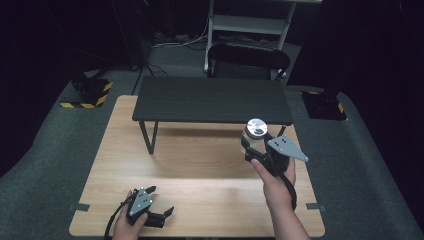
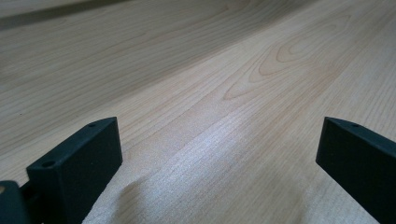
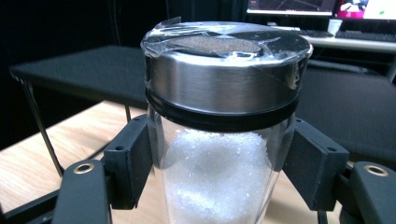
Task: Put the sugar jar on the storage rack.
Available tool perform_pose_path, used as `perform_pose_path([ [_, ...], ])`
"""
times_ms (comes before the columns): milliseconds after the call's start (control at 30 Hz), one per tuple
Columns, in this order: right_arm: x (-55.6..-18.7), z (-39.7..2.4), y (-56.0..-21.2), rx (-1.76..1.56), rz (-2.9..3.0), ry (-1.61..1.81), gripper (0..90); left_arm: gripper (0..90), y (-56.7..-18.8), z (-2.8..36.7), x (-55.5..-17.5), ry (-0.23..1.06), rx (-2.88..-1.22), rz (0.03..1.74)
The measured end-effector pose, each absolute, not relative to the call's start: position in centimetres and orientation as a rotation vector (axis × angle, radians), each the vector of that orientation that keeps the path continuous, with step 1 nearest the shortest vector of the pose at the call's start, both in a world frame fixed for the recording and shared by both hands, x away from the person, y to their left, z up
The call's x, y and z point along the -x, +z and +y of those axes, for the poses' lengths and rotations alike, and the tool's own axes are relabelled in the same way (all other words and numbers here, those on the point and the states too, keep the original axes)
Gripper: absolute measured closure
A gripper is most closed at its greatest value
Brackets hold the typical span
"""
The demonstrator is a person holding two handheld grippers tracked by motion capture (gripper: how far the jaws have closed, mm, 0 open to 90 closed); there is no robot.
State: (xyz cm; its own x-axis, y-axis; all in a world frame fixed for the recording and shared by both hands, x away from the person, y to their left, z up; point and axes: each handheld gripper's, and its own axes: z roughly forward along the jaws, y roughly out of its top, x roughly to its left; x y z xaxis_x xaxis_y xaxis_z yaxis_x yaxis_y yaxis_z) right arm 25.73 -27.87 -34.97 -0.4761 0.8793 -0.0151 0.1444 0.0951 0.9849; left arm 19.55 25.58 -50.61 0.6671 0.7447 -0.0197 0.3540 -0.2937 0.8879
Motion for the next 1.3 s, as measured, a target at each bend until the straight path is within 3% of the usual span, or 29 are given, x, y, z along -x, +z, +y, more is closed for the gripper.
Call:
perform_pose_path([
  [600, -33.2, -24.6, -30.1, -1.047, 1.704, 1.381, 30.7, 0.5, -50.7, 25.7, -19.6, 0.492, -1.899, 0.846],
  [1000, -38.1, -23.1, -30.4, -1.088, 1.701, 1.342, 30.7, 0.5, -50.6, 25.8, -19.6, 0.487, -1.905, 0.840],
  [1300, -39.3, -22.5, -31.3, -1.109, 1.694, 1.335, 30.7, 0.5, -50.6, 25.9, -19.7, 0.484, -1.906, 0.835],
])
